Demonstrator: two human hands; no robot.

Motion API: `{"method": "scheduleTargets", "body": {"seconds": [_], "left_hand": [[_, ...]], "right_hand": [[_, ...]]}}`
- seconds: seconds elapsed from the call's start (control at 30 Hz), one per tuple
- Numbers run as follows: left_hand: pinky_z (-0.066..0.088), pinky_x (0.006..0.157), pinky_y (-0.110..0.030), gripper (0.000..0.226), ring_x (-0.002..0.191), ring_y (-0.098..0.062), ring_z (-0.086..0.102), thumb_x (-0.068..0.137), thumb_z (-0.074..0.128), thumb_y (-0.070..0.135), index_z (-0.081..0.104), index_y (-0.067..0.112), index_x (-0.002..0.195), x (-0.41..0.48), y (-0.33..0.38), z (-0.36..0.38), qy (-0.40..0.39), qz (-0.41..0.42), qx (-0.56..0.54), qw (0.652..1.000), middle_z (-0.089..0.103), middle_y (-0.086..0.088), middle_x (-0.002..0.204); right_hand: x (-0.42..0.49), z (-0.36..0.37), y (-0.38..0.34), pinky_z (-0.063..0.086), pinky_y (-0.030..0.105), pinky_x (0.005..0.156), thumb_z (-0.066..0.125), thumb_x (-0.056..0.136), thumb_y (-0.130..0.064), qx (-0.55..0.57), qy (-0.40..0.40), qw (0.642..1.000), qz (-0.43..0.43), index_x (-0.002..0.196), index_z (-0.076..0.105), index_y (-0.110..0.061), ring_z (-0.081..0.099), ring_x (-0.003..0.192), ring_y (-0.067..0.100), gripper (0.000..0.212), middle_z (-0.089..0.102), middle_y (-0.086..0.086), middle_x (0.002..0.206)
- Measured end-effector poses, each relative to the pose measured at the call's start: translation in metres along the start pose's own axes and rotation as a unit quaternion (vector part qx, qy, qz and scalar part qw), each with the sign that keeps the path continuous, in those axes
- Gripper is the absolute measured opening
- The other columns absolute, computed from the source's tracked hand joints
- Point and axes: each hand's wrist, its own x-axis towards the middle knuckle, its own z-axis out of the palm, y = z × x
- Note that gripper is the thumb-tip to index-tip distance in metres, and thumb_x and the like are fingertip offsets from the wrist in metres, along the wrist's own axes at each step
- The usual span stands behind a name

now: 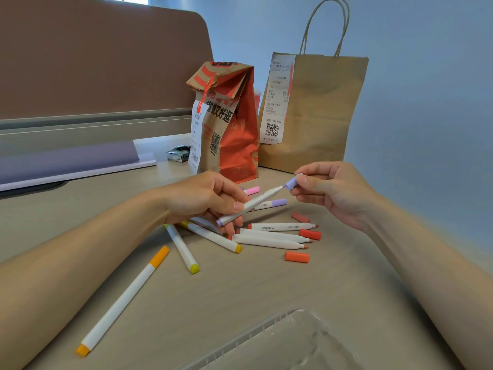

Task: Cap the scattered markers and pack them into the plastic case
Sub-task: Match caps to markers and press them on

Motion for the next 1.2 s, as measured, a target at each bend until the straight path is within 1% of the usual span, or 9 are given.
{"method": "scheduleTargets", "body": {"seconds": [0.17,0.3,0.4,0.47,0.6,0.73,0.8,0.93,1.2], "left_hand": [[0.060,0.073,-0.038,0.021,0.068,-0.026,0.070,0.096,0.054,-0.002,0.062,-0.004,0.115,-0.001,0.002,0.001,-0.002,0.002,0.000,1.000,0.072,-0.014,0.079],[0.059,0.065,-0.029,0.019,0.065,-0.021,0.069,0.094,0.056,-0.001,0.067,0.003,0.109,-0.001,0.003,-0.002,0.018,0.006,-0.004,1.000,0.073,-0.015,0.082],[0.056,0.072,-0.032,0.015,0.070,-0.022,0.067,0.092,0.061,0.002,0.070,0.009,0.102,0.001,0.002,-0.005,0.038,0.017,0.014,0.999,0.073,-0.012,0.079],[0.051,0.077,-0.037,0.014,0.079,-0.027,0.065,0.091,0.064,0.005,0.072,0.010,0.101,0.002,0.002,-0.009,0.056,0.033,0.054,0.996,0.075,-0.011,0.082],[0.052,0.077,-0.031,0.013,0.076,-0.012,0.067,0.088,0.069,0.009,0.074,0.016,0.097,-0.001,0.004,-0.022,0.104,0.044,0.132,0.985,0.077,-0.005,0.087],[0.052,0.070,-0.024,0.012,0.073,-0.010,0.068,0.085,0.072,0.007,0.074,0.017,0.092,-0.009,0.005,-0.044,0.151,0.035,0.174,0.972,0.077,0.001,0.078],[0.051,0.067,-0.022,0.014,0.070,-0.008,0.066,0.083,0.075,0.005,0.075,0.015,0.092,-0.014,0.004,-0.055,0.164,0.028,0.187,0.968,0.076,-0.001,0.077],[0.051,0.063,-0.020,0.015,0.067,-0.009,0.067,0.083,0.074,0.003,0.074,0.012,0.095,-0.023,0.002,-0.071,0.176,0.009,0.199,0.964,0.076,-0.003,0.075],[0.059,0.069,-0.025,0.012,0.073,-0.018,0.073,0.089,0.069,0.006,0.071,0.011,0.100,-0.026,0.001,-0.080,0.180,-0.013,0.194,0.964,0.077,-0.005,0.084]], "right_hand": [[-0.001,0.003,0.000,0.061,0.028,0.069,0.066,0.085,0.002,-0.016,-0.011,1.000,0.007,0.095,0.069,-0.001,0.073,0.074,0.021,0.011,0.076,0.015,0.086],[-0.001,0.002,-0.002,0.061,0.028,0.070,0.068,0.083,0.001,-0.025,-0.008,1.000,0.003,0.098,0.069,0.001,0.074,0.077,0.022,0.015,0.075,0.017,0.089],[-0.002,0.001,-0.003,0.060,0.028,0.068,0.070,0.081,0.000,-0.035,-0.010,0.999,0.004,0.096,0.069,0.001,0.073,0.076,0.022,0.015,0.075,0.018,0.087],[-0.002,0.001,-0.003,0.060,0.027,0.068,0.071,0.081,0.000,-0.048,-0.012,0.999,0.007,0.091,0.070,-0.001,0.073,0.074,0.022,0.010,0.074,0.019,0.087],[-0.001,-0.006,-0.006,0.060,0.027,0.067,0.071,0.081,-0.001,-0.054,0.015,0.998,0.003,0.085,0.071,-0.004,0.071,0.071,0.021,0.005,0.074,0.016,0.083],[0.000,-0.012,-0.005,0.059,0.025,0.065,0.069,0.083,0.001,-0.055,0.031,0.998,0.006,0.083,0.070,-0.004,0.071,0.068,0.021,0.005,0.073,0.013,0.078],[0.001,-0.012,-0.004,0.060,0.025,0.065,0.069,0.082,0.002,-0.061,0.031,0.998,0.009,0.082,0.069,-0.004,0.071,0.067,0.021,0.006,0.073,0.013,0.077],[0.002,-0.008,-0.001,0.060,0.024,0.064,0.069,0.082,0.002,-0.072,0.027,0.997,0.013,0.083,0.068,-0.002,0.071,0.067,0.020,0.005,0.073,0.014,0.078],[0.003,-0.005,0.000,0.060,0.024,0.062,0.066,0.083,0.005,-0.075,0.023,0.997,0.019,0.083,0.067,-0.001,0.071,0.065,0.019,0.006,0.073,0.014,0.075]]}}
